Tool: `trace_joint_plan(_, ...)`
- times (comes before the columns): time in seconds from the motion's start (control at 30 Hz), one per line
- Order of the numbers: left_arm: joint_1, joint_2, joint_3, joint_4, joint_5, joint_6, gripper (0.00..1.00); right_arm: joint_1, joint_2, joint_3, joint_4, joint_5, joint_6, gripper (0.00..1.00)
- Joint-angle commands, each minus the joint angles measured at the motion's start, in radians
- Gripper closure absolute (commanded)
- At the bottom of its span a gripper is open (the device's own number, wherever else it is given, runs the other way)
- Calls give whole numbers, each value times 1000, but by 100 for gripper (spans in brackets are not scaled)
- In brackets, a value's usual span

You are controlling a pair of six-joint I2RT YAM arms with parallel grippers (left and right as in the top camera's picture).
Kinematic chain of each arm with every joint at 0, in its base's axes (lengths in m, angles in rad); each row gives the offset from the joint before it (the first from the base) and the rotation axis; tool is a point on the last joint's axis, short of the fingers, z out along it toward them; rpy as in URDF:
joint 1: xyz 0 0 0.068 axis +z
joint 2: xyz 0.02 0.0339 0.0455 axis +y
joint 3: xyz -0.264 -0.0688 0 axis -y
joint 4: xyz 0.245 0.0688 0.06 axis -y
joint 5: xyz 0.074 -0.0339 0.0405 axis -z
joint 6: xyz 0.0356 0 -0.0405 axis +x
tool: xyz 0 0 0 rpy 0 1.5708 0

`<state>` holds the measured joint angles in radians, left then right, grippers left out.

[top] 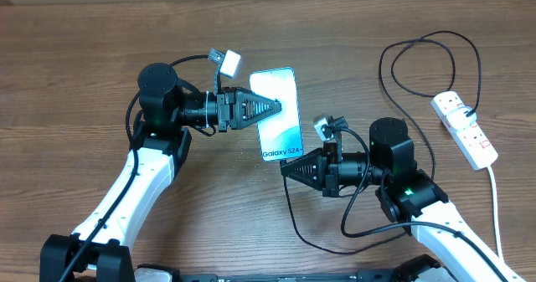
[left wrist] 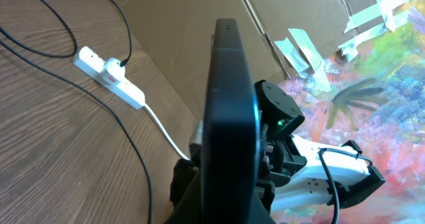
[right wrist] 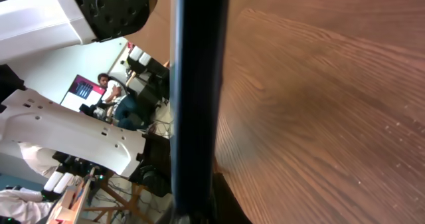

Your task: Plug charger to phone and switch on socket

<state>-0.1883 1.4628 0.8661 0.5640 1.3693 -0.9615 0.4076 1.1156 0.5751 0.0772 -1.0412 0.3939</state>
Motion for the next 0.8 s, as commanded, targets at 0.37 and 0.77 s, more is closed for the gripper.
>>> trace_joint_plan(0.37,-1,2,11,-89,-12,79,96,3,-2,29,-23,-37,3,96)
trace_joint_plan(0.77,-1,2,11,-90,-52,77,96,3,-2,29,-60,-61,3,96)
